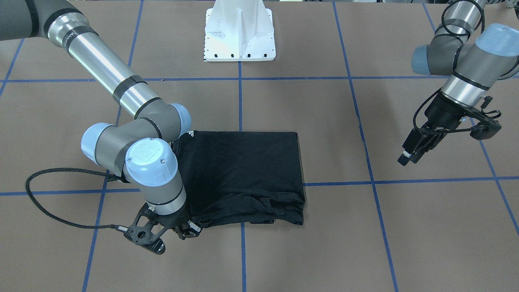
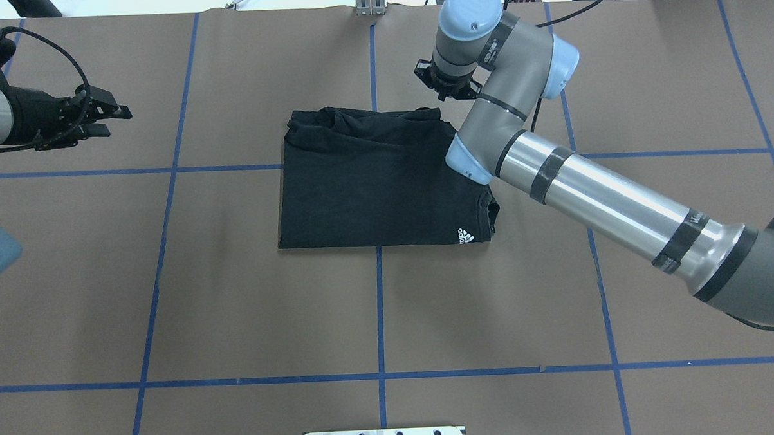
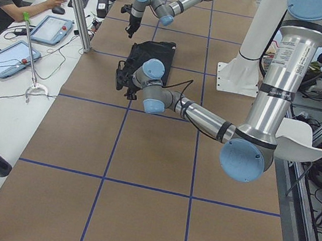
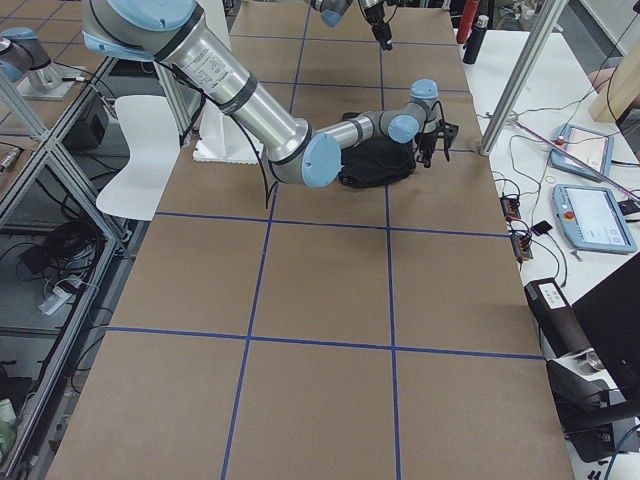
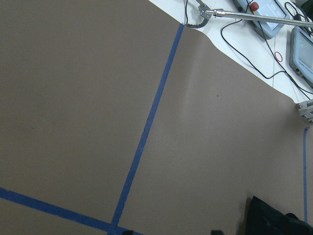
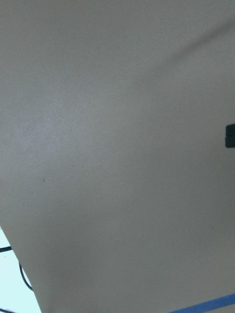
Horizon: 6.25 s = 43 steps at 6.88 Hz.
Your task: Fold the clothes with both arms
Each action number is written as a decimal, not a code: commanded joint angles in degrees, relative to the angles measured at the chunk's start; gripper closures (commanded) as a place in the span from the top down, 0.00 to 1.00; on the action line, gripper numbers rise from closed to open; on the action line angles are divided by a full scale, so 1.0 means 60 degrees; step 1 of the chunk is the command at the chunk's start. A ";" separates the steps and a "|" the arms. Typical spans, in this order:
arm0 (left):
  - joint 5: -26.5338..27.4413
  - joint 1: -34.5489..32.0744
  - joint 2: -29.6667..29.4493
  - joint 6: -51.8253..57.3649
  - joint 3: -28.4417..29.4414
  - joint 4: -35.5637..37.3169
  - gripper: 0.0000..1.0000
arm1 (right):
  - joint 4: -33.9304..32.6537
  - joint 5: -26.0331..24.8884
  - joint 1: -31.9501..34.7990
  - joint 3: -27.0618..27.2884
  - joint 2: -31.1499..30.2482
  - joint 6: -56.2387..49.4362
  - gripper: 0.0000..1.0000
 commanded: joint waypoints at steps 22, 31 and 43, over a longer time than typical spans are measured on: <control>-0.3940 -0.4877 0.3664 1.2695 -0.2026 0.5898 1.00 | -0.5945 0.4027 0.6032 0.7944 -0.9407 -1.3660 1.00; -0.3720 -0.5362 0.3945 1.2739 -0.2269 0.5903 1.00 | -0.5129 0.4028 0.6017 0.7929 -0.9701 -1.3617 1.00; -0.3749 -0.5362 0.3813 1.2636 -0.2254 0.5845 1.00 | -0.4538 0.4423 0.6017 0.8589 -1.0536 -1.3646 1.00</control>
